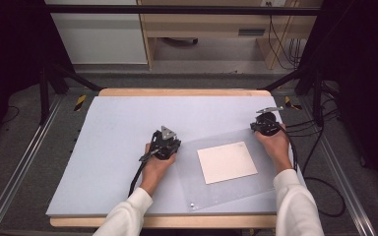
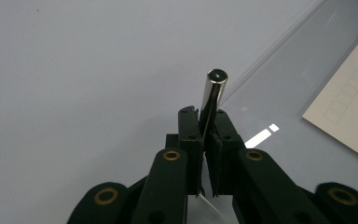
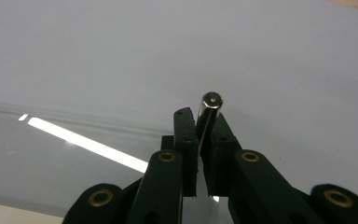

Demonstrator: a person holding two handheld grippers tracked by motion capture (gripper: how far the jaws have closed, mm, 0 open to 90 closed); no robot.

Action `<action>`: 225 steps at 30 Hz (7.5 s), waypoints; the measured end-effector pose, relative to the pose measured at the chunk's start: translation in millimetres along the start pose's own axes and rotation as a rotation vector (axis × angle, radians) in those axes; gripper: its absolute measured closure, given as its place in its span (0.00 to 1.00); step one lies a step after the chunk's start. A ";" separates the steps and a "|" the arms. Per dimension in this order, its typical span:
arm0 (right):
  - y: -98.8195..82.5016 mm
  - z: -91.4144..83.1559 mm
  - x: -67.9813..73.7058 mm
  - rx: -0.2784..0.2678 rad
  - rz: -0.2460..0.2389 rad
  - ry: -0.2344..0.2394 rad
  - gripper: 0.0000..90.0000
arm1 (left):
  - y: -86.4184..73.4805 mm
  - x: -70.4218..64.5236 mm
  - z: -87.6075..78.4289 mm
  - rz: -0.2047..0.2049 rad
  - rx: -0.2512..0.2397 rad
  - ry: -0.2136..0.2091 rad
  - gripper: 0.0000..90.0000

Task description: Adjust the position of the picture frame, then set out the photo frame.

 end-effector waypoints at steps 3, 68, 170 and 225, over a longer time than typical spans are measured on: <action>2.9 -4.5 2.8 0.000 -0.005 -0.004 0.95 | 2.5 1.7 -4.6 0.000 0.002 -0.014 0.94; -23.3 -25.4 126.5 0.103 -0.017 0.010 0.95 | -41.7 102.8 -59.5 0.039 0.122 -0.068 0.93; -12.3 -25.5 119.1 -0.008 -0.040 0.120 0.95 | -30.2 108.0 -54.3 -0.062 0.099 0.062 0.94; -128.2 -150.5 94.4 -0.117 -0.228 0.102 0.17 | -20.0 118.8 -45.2 -0.145 0.321 -0.027 0.94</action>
Point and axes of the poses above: each handheld gripper's, and its own axes: z roughly forward along the jaws, y roughly out of its top, x roughly to its left, the point moved 8 cm from there along z, roughly forward along the jaws, and after that the axes turned 13 degrees about z, right-handed, at the moved point
